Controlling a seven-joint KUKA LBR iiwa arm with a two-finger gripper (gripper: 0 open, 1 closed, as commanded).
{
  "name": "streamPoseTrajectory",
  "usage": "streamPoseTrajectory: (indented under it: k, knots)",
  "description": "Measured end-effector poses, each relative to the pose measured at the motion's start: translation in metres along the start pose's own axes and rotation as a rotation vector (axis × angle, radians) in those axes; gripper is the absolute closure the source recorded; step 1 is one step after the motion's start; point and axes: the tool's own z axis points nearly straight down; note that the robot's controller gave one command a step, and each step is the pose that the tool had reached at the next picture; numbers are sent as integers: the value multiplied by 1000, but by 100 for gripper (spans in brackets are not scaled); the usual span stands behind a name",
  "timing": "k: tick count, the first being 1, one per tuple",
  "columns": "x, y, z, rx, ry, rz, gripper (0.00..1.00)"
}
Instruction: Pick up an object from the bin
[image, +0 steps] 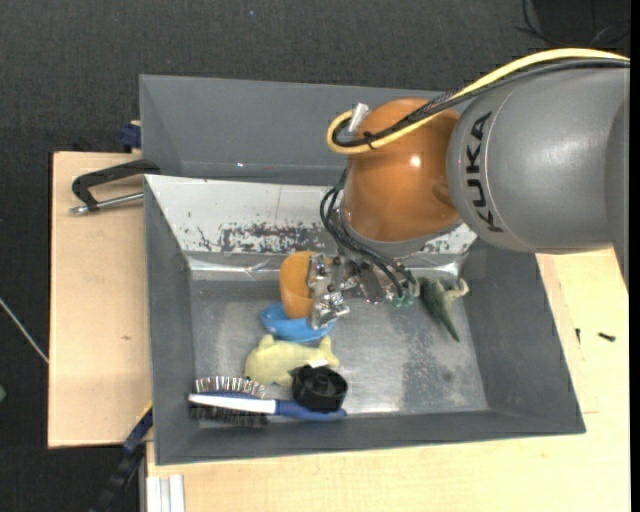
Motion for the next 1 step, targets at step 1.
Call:
streamPoseTrajectory:
  k: [1]
  knots:
    - [-6, 1, -51, 0, 2, 6, 100]
